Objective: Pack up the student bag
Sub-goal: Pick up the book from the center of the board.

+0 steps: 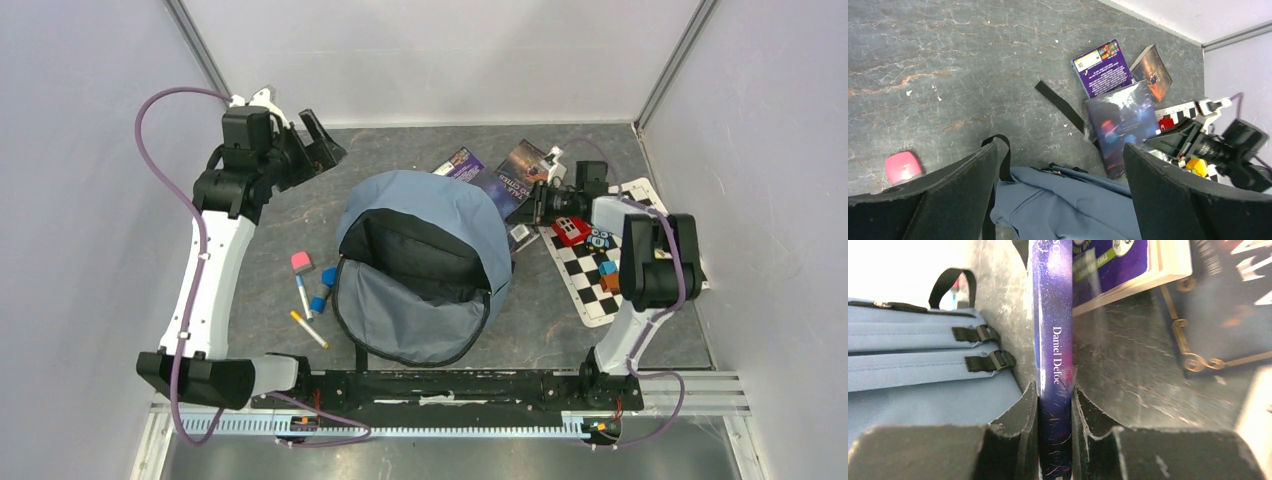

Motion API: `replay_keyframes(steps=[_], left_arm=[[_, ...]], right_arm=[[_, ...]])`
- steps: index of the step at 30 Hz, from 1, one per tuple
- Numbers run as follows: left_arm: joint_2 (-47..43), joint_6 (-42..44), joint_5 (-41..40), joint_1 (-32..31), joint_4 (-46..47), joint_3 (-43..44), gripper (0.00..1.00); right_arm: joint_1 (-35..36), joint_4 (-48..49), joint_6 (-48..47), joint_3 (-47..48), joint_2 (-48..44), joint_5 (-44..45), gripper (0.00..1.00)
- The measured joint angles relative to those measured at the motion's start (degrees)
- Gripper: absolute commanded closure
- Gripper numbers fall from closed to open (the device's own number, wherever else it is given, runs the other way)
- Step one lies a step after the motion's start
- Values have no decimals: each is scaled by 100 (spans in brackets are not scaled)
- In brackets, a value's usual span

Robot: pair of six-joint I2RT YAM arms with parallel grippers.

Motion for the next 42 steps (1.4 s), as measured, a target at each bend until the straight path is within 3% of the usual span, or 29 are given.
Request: replay_keyframes(steps=[10,15,23,30,37,42], left_arm=[[-400,-208,4,26,-168,-116,0],[-485,-369,-83,37,-177,-343,0],[-468,-516,-90,66,-155,-411,0],[-203,-570,-48,129,31,-411,0],[35,-662,11,184,225,-411,0],[42,-673,48,289,295,-411,0]], right_arm=[[-623,-973,-546,881,-2020,2149,100],[-428,-977,-490,1497,-2949,2551,100],[887,323,234,2120,-4074,2280,100],[2096,1471,966,2190,-4328,1733,100],[2994,1513,892,2337,-4210,1513,100],[3803,732,223,2352,-4140,1532,100]])
